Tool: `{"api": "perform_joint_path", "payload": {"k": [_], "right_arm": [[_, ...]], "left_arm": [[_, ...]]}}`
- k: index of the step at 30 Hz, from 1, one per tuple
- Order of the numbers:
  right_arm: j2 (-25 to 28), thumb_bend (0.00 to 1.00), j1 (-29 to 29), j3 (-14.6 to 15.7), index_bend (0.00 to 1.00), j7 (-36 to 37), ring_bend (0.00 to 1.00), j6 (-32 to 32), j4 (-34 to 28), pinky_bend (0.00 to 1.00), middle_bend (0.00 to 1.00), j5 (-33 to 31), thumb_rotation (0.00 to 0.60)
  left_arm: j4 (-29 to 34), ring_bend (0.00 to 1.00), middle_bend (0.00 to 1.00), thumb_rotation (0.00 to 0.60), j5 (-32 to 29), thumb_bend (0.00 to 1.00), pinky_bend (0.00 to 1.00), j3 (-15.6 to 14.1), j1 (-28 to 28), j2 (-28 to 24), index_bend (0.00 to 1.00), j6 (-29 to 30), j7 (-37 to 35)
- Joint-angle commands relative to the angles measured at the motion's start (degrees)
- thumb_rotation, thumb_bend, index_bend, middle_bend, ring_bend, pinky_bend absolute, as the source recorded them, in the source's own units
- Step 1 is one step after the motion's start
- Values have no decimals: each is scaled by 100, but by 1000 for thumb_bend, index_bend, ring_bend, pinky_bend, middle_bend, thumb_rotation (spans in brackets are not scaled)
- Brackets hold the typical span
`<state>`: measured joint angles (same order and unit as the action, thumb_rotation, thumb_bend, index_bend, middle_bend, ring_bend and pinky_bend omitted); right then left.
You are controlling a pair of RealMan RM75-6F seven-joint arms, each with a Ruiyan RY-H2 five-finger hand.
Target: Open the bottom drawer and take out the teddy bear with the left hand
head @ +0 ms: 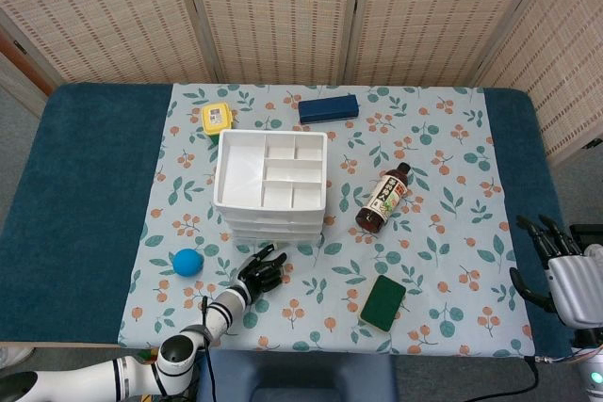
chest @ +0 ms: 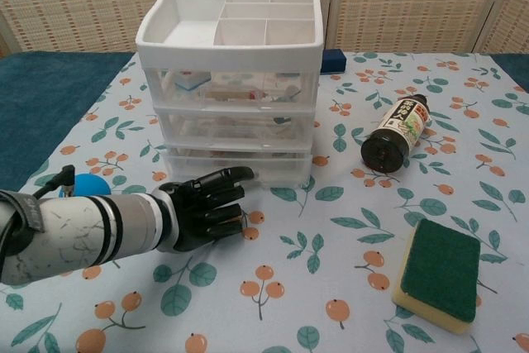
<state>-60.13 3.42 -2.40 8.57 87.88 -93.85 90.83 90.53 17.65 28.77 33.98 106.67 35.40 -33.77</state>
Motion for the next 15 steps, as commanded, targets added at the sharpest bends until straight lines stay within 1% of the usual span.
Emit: {"api": "perform_joint_path", "payload": {"k": [1, 3, 5, 10, 15], "right_arm": [[-3, 416, 5, 0, 77, 1, 114, -4, 2, 196, 197, 7, 600], [-5, 416, 7, -3, 78, 3, 114, -4, 4, 196, 197, 6, 600], [-4, 416, 10, -4, 78, 2, 114, -8, 4, 196, 197, 5, 600], [0, 416, 9, -5, 78, 4, 114, -5, 5, 196, 197, 4, 600], [-3, 415, 11, -5, 77, 16, 114, -9, 14, 196, 197, 1, 600]], "left_arm": [[53, 1000, 961, 600, -9, 401, 1000, -27, -26, -37, 152, -15, -3], [125, 1000, 958, 600, -16, 400, 1000, -38, -59, -68, 57, 2, -18], [189, 1000, 951, 600, -16, 400, 1000, -59, -85, -87, 14, 67, -14], [451, 1000, 937, 600, -36, 401, 1000, -137, -170, -155, 0, 352, 33], [886, 1000, 933, 600, -22, 400, 1000, -254, -280, -351, 0, 607, 163]]}}
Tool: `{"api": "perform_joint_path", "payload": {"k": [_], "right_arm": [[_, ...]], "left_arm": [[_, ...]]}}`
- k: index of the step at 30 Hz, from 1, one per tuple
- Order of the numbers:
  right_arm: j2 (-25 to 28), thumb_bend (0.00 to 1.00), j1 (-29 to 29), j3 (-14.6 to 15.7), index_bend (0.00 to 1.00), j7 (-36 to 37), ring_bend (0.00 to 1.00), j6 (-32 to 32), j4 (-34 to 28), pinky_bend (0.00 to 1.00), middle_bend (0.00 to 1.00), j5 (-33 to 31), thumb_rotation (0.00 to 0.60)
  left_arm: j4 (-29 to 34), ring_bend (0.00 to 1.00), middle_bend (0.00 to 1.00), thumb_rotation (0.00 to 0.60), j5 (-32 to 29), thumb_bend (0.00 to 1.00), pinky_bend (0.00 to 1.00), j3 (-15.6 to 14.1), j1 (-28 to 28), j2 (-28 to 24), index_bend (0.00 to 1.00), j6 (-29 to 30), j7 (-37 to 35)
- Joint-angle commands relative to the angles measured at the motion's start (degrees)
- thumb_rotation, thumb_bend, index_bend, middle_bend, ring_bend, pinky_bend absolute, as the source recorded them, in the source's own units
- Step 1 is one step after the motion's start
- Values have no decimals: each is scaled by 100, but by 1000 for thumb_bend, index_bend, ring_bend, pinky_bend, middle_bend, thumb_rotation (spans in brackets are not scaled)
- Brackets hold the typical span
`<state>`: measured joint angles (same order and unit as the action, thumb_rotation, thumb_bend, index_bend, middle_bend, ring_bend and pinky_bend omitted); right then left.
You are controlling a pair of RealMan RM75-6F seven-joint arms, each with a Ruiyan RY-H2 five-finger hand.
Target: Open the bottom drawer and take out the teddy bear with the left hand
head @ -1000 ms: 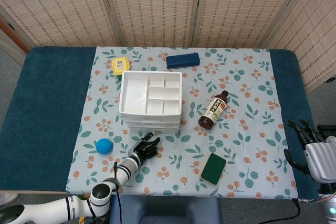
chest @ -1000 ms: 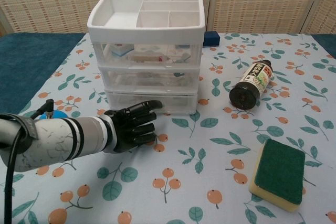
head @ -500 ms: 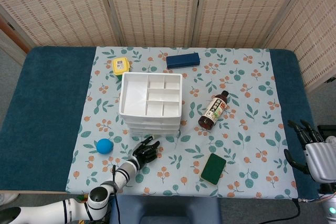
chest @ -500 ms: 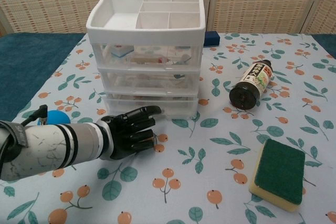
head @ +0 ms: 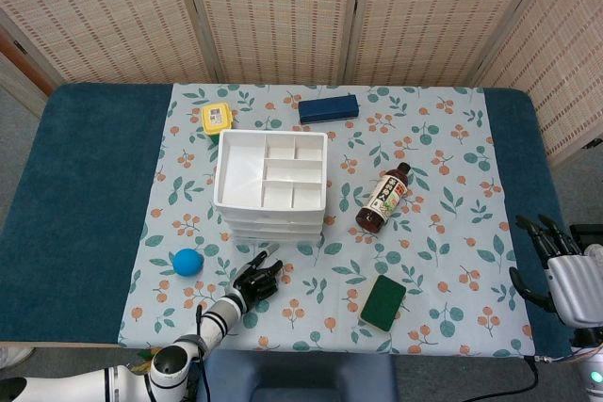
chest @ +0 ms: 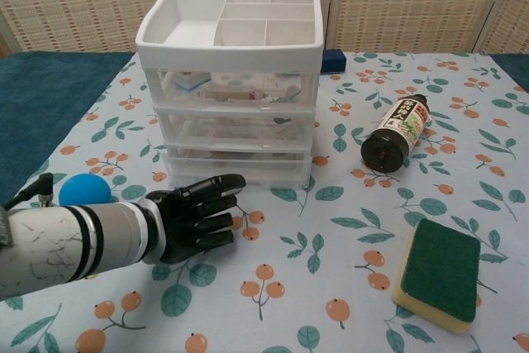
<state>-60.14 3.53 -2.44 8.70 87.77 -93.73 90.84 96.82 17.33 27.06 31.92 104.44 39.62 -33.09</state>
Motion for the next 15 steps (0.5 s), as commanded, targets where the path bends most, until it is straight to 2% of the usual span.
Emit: {"api": "perform_joint_path", "payload": {"k": [1, 4, 7, 9, 15], "right_arm": [[-5, 415, 0, -1, 78, 9, 114, 5, 7, 196, 197, 2, 600], [-11, 415, -3, -2, 77, 27, 114, 2, 27, 196, 197, -9, 600], [-20, 416, 4, -2, 77, 46, 114, -11, 47, 196, 197, -12, 600], [-27, 416, 12, -1, 78, 61, 114, -20, 64, 196, 197, -7, 600], [-59, 415, 29, -5, 78, 113, 114, -44, 114, 196, 197, -15, 600]], "left_arm": [[354, 1000, 932, 600, 27, 400, 1000, -101, -97, -179, 0, 209, 122], [663, 1000, 930, 600, 243, 400, 1000, -194, -182, -377, 3, 290, 272], [933, 1000, 926, 600, 721, 400, 1000, -345, -258, -584, 42, 409, 542], [1070, 1000, 920, 600, 1257, 400, 1000, -503, -304, -741, 106, 462, 813], [1083, 1000, 908, 600, 2891, 400, 1000, -951, -431, -917, 216, 936, 1509]]}}
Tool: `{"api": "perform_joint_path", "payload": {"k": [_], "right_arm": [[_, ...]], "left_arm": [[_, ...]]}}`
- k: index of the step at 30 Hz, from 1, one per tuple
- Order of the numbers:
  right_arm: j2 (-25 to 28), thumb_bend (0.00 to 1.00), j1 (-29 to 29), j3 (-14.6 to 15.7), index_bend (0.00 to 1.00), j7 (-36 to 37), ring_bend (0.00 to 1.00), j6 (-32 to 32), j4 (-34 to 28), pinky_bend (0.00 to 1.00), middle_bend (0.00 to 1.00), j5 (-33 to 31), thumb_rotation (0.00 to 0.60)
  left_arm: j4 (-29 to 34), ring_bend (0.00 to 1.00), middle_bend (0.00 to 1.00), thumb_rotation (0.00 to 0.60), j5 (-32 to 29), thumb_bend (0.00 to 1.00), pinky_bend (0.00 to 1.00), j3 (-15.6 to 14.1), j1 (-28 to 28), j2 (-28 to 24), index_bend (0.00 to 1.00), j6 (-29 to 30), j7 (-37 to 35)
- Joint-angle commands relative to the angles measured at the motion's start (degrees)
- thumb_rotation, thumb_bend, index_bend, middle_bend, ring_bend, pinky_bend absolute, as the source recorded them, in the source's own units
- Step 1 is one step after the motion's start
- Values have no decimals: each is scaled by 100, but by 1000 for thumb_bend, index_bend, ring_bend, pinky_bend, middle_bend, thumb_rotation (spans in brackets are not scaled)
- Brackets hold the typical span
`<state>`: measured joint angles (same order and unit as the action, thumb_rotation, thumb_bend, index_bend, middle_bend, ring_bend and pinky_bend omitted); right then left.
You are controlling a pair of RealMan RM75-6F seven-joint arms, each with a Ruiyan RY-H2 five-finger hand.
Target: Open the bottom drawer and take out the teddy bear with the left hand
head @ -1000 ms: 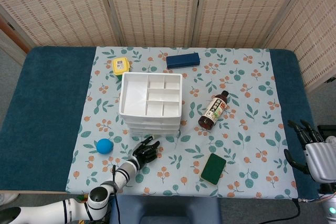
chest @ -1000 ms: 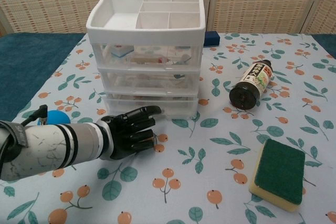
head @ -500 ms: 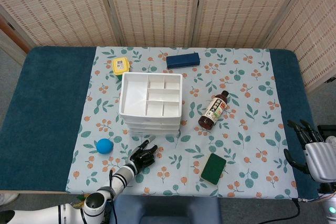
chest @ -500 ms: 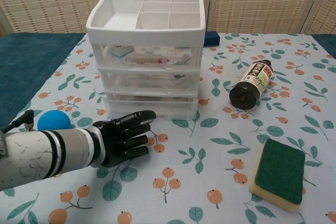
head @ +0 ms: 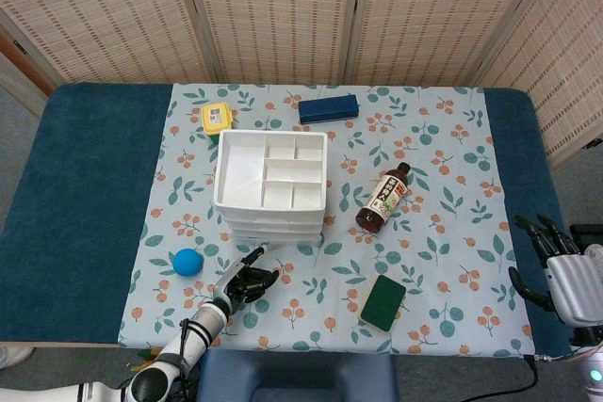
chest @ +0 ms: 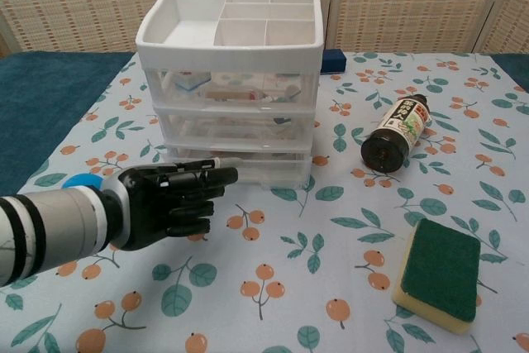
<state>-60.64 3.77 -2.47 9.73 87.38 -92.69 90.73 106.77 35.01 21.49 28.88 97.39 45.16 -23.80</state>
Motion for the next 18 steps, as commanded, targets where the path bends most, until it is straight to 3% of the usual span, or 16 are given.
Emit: {"api": "perform_joint_path", "payload": {"k": [1, 11, 18], "right_arm": [[-13, 415, 6, -1, 78, 15, 114, -9, 17, 196, 197, -5, 600], [-16, 416, 15, -5, 78, 29, 114, -6, 37, 196, 197, -2, 600], [-17, 416, -2, 2, 77, 32, 114, -4, 41, 196, 196, -29, 600]], "left_arm": [[73, 1000, 908, 600, 1279, 400, 1000, -433, -144, -211, 220, 442, 618], [-583, 1000, 908, 600, 2156, 400, 1000, -749, 20, 160, 239, 1128, 1510], [-1042, 1000, 908, 600, 2072, 401, 1000, -783, 192, 405, 226, 1347, 2135]]}}
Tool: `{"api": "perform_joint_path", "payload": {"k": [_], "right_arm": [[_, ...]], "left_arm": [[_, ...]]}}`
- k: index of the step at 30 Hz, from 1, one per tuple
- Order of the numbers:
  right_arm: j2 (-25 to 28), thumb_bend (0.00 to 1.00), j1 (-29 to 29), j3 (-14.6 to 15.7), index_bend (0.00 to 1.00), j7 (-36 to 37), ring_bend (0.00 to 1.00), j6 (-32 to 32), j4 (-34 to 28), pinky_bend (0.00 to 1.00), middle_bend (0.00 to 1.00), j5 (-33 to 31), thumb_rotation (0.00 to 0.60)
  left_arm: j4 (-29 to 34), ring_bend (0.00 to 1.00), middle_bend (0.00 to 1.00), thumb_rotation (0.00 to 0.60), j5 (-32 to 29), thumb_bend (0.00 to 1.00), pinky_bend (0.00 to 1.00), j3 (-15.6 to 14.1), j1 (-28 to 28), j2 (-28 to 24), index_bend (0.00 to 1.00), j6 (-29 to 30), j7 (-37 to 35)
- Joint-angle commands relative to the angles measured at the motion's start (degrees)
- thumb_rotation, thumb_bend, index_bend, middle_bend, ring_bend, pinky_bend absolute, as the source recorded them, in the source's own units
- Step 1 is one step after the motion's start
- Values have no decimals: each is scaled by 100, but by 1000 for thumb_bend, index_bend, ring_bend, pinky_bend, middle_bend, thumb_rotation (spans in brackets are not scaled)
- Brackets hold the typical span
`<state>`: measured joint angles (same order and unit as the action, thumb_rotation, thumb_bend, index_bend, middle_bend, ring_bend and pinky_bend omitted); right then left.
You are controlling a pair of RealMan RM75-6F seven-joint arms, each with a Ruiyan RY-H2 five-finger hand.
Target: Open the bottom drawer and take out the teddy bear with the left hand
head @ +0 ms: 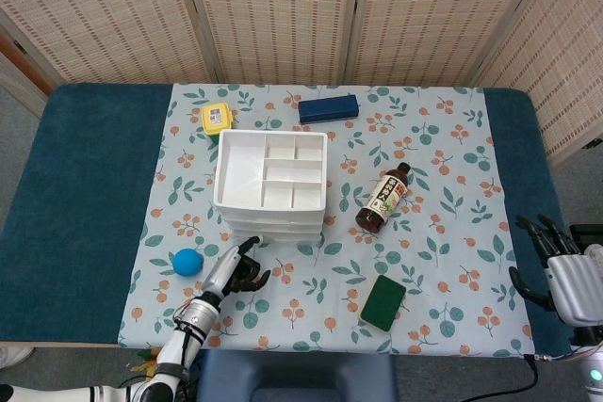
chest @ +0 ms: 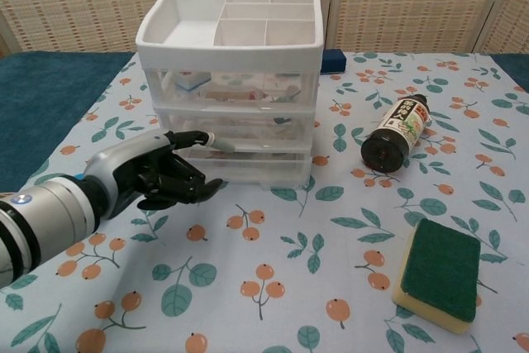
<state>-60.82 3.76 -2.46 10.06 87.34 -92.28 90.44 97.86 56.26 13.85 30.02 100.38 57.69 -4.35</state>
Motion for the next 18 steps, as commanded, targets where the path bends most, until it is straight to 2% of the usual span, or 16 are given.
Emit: {"api": "perform_joint_path", "payload": {"k": [1, 18], "right_arm": [[2, 416, -1, 0, 77, -2, 114, 0, 1, 196, 196, -1, 600], [-2, 415, -14, 4, 77, 13, 114, 4, 20, 196, 197, -18, 600]], "left_arm": [[-197, 1000, 908, 600, -71, 400, 1000, -17, 88, 136, 226, 126, 242], [-806, 1000, 908, 600, 11, 400, 1000, -86, 129, 538, 216, 562, 833]]}}
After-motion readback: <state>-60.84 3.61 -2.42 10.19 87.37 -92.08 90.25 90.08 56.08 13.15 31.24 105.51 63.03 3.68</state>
